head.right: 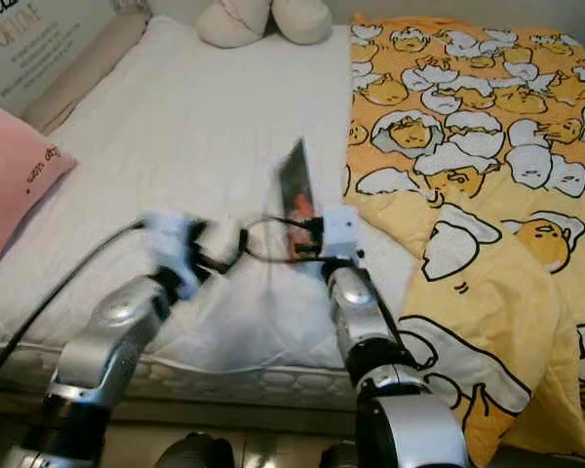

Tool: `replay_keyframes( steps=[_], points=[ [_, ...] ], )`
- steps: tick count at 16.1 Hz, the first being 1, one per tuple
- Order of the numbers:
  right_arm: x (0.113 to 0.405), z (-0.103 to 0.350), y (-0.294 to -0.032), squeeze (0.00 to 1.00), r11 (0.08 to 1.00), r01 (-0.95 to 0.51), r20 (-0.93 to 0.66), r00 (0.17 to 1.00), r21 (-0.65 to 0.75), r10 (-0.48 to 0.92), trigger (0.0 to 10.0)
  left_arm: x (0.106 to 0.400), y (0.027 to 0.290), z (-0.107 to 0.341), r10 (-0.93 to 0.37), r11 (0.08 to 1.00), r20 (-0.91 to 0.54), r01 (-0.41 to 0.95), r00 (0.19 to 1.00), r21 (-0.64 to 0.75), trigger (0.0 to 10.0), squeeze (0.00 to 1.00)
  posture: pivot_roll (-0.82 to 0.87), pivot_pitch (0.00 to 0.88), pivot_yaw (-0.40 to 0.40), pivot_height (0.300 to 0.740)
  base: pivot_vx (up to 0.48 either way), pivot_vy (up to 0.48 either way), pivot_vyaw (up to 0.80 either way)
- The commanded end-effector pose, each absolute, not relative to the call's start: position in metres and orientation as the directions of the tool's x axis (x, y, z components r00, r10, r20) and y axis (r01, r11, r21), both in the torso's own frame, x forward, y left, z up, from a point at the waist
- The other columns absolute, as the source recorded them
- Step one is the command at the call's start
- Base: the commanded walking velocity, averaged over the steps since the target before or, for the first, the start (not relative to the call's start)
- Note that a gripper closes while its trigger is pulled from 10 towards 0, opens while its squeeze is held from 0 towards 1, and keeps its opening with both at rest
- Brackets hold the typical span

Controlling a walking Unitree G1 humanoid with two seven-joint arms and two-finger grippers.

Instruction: Clean up the room

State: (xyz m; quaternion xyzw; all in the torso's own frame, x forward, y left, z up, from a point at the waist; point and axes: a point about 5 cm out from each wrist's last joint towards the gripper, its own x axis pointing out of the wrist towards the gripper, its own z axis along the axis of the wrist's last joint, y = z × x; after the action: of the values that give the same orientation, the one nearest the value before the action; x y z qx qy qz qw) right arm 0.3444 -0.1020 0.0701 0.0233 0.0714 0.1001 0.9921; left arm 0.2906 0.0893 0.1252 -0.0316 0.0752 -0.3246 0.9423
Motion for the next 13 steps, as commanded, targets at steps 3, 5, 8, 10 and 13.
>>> replay_keyframes(
  steps=[3, 5, 8, 10, 13],
  points=[
    [0.351, 0.084, -0.085, 0.00, 0.970, -0.240, -0.096, 0.966, 0.032, 0.242, 0.0, 0.286, 0.082, 0.144, -0.696, 0.718, -0.133, 0.691, 0.706, -0.089, 10.0, 0.00, -0.05, 0.000, 0.084, 0.740, 0.000, 0.000, 0.00],
    [0.355, 0.089, -0.087, 0.00, 0.971, -0.237, -0.082, 0.968, 0.019, 0.238, 0.0, 0.286, 0.104, 0.162, -0.703, 0.711, -0.131, 0.696, 0.699, -0.102, 10.0, 0.00, -0.03, 0.000, 0.079, 0.740, 0.000, 0.000, 0.00],
    [0.353, 0.083, -0.101, 0.00, 0.979, -0.202, -0.090, 0.975, 0.026, 0.203, 0.0, 0.277, 0.160, 0.193, -0.699, 0.708, -0.043, 0.682, 0.714, -0.181, 10.0, 0.00, -0.01, 0.000, 0.067, 0.740, 0.000, 0.000, 0.00],
    [0.350, 0.077, -0.103, 0.00, 0.980, -0.199, -0.110, 0.974, 0.025, 0.200, 0.0, 0.262, 0.165, 0.200, -0.764, 0.631, -0.005, 0.746, 0.645, -0.215, 10.0, 0.00, 0.00, 0.000, 0.061, 0.740, 0.000, 0.000, 0.00],
    [0.350, 0.078, -0.101, 0.00, 0.979, -0.203, -0.114, 0.972, 0.022, 0.204, 0.0, 0.251, 0.170, 0.187, -0.785, 0.618, -0.100, 0.759, 0.612, -0.204, 10.0, 0.00, 0.00, 0.000, 0.062, 0.740, 0.000, 0.000, 0.00]
  ],
)
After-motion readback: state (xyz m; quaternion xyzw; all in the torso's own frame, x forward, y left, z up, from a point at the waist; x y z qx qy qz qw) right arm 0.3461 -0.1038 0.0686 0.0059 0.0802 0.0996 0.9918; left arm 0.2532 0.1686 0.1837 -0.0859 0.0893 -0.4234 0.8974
